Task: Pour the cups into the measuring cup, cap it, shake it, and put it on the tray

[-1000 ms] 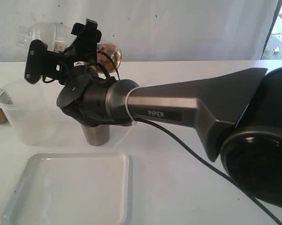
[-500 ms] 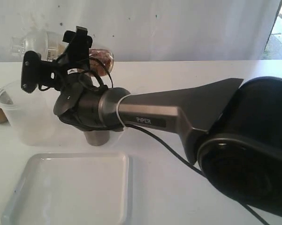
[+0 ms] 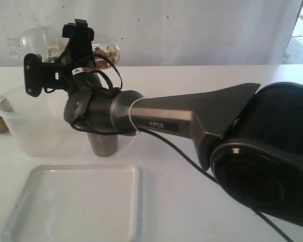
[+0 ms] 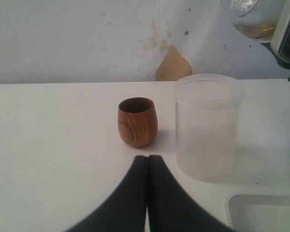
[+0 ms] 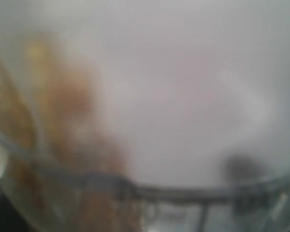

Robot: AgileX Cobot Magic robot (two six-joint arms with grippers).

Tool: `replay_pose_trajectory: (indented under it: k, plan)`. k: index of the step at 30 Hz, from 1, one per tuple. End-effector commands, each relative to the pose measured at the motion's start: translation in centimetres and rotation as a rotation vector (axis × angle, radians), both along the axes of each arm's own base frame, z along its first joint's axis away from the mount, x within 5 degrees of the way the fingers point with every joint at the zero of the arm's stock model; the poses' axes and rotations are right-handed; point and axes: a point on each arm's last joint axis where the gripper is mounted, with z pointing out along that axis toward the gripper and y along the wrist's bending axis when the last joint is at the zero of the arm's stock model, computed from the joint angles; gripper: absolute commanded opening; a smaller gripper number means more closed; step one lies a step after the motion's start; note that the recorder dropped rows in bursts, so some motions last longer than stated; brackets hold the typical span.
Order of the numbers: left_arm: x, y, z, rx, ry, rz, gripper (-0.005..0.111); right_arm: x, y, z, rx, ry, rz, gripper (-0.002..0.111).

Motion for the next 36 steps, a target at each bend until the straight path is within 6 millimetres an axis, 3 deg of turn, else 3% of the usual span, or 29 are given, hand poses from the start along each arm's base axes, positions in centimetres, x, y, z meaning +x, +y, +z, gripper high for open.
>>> replay_pose_trajectory:
  k: [1,5,10,22,36]
  plan:
    - [0.0,0.0,-0.1,0.002,-0.004,-0.003,0.000,0.9,-1.3,1.9,-0.049,-0.112,-0.036,0.000]
    - [0.0,0.0,-0.1,0.002,-0.004,-0.003,0.000,0.6,-0.4,2.3,-0.160,-0.198,0.052,0.000]
    - [0.0,0.0,-0.1,0.002,-0.004,-0.003,0.000,0.6,-0.2,2.0,-0.178,-0.172,0.083,0.000]
    - [0.0,0.0,-0.1,0.002,-0.004,-0.003,0.000,1.8,-1.4,1.9,-0.228,-0.174,0.093,0.000]
    - [0.0,0.0,-0.1,0.002,-0.004,-0.003,0.000,2.0,-0.6,-0.7,-0.330,-0.200,0.139,0.000]
